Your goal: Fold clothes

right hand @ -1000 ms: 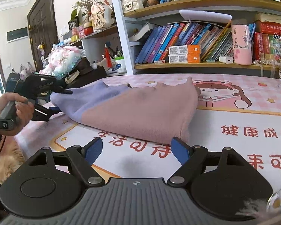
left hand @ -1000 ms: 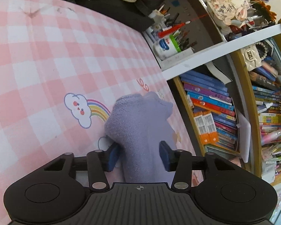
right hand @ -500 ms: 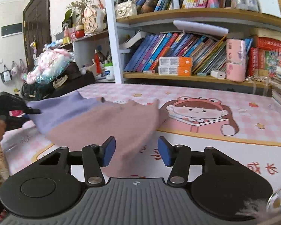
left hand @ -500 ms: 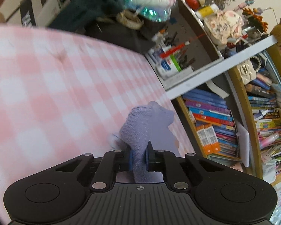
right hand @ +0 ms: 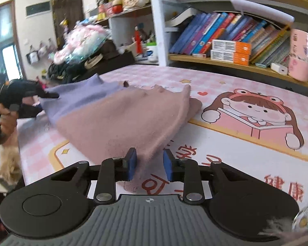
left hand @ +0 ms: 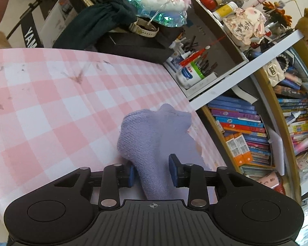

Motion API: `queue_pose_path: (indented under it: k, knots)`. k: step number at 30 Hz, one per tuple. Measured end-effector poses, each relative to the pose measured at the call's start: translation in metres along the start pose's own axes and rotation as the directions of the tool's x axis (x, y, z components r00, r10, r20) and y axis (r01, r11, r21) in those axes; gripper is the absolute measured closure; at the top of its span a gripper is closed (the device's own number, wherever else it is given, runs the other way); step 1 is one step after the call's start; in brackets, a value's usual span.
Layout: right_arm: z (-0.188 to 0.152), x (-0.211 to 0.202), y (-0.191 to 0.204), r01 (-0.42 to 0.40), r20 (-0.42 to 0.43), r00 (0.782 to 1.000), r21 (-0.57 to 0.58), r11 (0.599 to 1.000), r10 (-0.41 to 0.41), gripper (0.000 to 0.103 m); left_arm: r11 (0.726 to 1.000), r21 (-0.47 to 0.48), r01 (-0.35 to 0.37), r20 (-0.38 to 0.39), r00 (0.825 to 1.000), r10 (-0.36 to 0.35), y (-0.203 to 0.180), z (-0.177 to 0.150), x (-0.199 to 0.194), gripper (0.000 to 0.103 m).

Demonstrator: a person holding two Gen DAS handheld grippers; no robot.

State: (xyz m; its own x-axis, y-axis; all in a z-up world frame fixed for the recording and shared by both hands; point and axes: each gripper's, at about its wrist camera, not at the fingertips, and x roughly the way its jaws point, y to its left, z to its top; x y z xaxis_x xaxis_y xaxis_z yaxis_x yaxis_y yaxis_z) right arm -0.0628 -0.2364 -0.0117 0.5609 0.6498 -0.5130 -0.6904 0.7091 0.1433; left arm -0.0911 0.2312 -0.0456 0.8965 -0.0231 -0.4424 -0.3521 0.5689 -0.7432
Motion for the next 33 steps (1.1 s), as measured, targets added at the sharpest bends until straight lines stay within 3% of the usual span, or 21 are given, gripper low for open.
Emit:
queue_pose_path:
  k: [6,9,14,19,23,25,27,30,32,33]
  knots:
    - [-0.001,0.005,0.001,-0.028,-0.039,0.999,-0.007,1.000,0.027,0.076,1.000,-0.017,-0.001,0.032,0.999,0.002,0.000,-0.002,0.001,0.077]
    - [-0.003,0.005,0.003,-0.022,-0.043,0.999,-0.007,1.000,0.022,0.072,1.000,-0.004,0.000,0.047,0.999,0.000,-0.002,-0.004,0.000,0.085]
    - [-0.004,0.005,-0.003,-0.024,-0.034,0.999,0.037,0.999,0.025,0.071,0.994,0.087,0.072,0.083,0.993,-0.079,-0.028,-0.004,-0.019,0.090]
    - [-0.004,0.004,-0.005,-0.029,-0.029,0.999,0.055,0.998,0.030,0.071,0.950,0.286,0.123,0.097,0.983,-0.157,-0.082,-0.015,-0.038,0.090]
    - [-0.003,0.003,-0.005,-0.031,-0.029,0.999,0.059,0.998,0.033,0.071,0.888,0.424,0.178,0.078,0.970,-0.232,-0.129,-0.035,-0.045,0.090]
    - [-0.003,0.003,-0.006,-0.033,-0.028,0.999,0.062,0.998,0.035,0.071,0.825,0.524,0.210,0.048,0.960,-0.274,-0.157,-0.055,-0.049,0.090]
    - [-0.003,0.004,-0.007,-0.037,-0.028,0.999,0.067,0.997,0.039,0.071,0.731,0.642,0.233,-0.011,0.956,-0.294,-0.181,-0.083,-0.050,0.090]
    - [-0.003,0.003,-0.008,-0.042,-0.027,0.999,0.073,0.996,0.044,0.071,0.533,0.800,0.275,-0.161,0.955,-0.250,-0.209,-0.141,-0.036,0.088]
    - [-0.003,0.003,-0.010,-0.051,-0.025,0.998,0.087,0.995,0.053,0.071,0.401,0.867,0.295,-0.245,0.954,-0.172,-0.216,-0.179,-0.024,0.086]
    - [-0.003,0.003,-0.012,-0.057,-0.024,0.998,0.097,0.994,0.059,0.071,0.355,0.888,0.294,-0.261,0.955,-0.138,-0.216,-0.192,-0.020,0.085]
